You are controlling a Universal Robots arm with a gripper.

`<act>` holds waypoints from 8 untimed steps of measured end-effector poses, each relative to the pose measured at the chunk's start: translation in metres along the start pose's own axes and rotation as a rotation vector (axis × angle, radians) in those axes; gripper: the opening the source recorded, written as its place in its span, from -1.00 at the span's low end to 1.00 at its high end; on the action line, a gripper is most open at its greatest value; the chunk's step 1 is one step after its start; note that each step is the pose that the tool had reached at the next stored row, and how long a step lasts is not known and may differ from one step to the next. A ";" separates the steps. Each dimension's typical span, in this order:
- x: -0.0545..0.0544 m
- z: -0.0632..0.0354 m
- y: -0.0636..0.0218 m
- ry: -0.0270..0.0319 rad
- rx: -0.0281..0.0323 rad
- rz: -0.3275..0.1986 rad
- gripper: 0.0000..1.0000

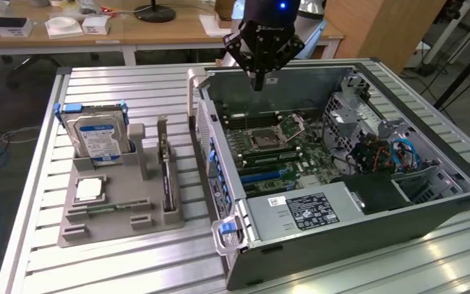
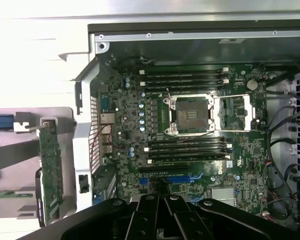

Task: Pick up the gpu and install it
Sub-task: 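Reach for the gpu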

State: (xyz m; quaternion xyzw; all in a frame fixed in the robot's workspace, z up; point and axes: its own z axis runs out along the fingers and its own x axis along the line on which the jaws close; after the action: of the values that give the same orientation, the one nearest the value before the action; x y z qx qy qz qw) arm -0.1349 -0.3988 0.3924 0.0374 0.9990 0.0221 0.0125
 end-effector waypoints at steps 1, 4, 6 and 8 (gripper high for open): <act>0.001 0.0001 -0.0001 0.0000 0.0000 0.000 -0.79; 0.006 0.0002 -0.0004 0.0000 0.0000 0.000 -0.79; 0.009 0.0002 -0.0007 0.0000 0.0000 0.000 -0.79; 0.011 0.0003 -0.0009 0.0000 0.0000 0.000 -0.79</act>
State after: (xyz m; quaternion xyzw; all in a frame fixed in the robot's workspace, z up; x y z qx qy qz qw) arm -0.1464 -0.3989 0.3919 0.0374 0.9990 0.0221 0.0125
